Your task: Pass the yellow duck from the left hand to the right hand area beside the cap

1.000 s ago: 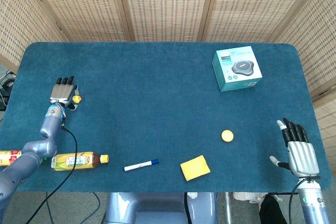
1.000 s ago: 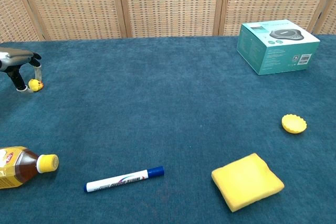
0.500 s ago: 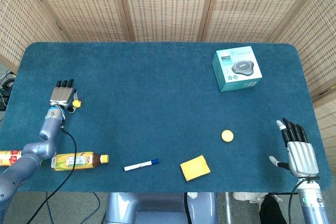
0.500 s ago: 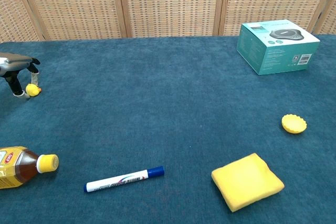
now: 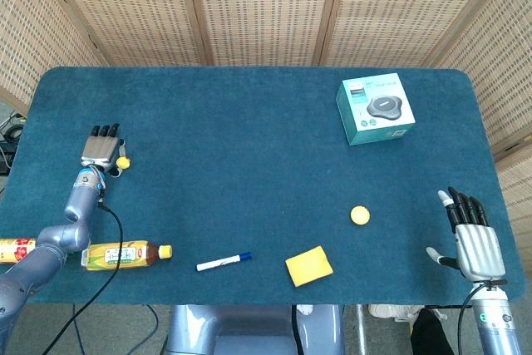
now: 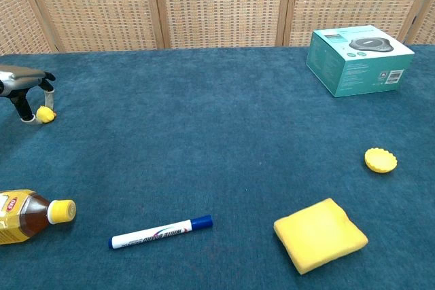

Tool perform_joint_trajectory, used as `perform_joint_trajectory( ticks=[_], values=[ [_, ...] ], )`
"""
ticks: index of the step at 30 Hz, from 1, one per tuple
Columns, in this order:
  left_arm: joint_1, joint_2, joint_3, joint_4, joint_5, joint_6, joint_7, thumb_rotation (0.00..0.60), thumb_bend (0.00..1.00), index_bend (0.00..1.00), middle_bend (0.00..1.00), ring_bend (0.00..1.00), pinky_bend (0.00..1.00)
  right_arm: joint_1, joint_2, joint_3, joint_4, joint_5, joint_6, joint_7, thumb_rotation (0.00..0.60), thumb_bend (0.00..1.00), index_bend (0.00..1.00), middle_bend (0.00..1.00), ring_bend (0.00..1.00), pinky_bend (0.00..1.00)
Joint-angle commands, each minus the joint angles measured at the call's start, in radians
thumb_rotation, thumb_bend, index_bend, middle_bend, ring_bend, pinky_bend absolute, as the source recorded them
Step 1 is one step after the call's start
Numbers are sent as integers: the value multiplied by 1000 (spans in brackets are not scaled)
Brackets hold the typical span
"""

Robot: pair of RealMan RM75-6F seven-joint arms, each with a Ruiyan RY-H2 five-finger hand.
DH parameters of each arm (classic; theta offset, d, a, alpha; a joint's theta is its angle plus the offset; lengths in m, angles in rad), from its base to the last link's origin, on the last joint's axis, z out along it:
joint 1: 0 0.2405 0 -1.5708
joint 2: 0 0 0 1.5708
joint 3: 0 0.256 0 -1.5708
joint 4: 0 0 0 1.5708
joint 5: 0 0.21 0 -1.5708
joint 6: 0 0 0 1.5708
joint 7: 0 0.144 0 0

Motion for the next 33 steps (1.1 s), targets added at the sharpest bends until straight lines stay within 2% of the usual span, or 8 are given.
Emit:
perform_joint_trajectory(
  ticks=[1, 19, 26, 33],
  values=[
    [-2, -1, -3, -5, -4, 1, 7, 600, 263, 447, 0, 0, 0, 0, 0, 0, 0, 0, 0, 1, 600, 0, 46, 0, 0, 0],
    [-4, 10, -18, -85, -31, 37, 49, 600, 286, 498, 0, 0, 0, -2, 5, -3, -5, -9, 7, 9, 600, 0, 46, 0, 0, 0],
    [-4, 66, -32, -197, -13, 93, 43, 600, 288, 497, 0, 0, 0, -1, 4, -5, -6, -10, 4, 8, 600, 0, 46, 0, 0, 0],
    [-27, 139, -54, -362, -12, 152, 74, 600, 289, 496, 0, 0, 0, 0, 7, -3, -5, -7, 1, 15, 600, 0, 46, 0, 0, 0]
  ],
)
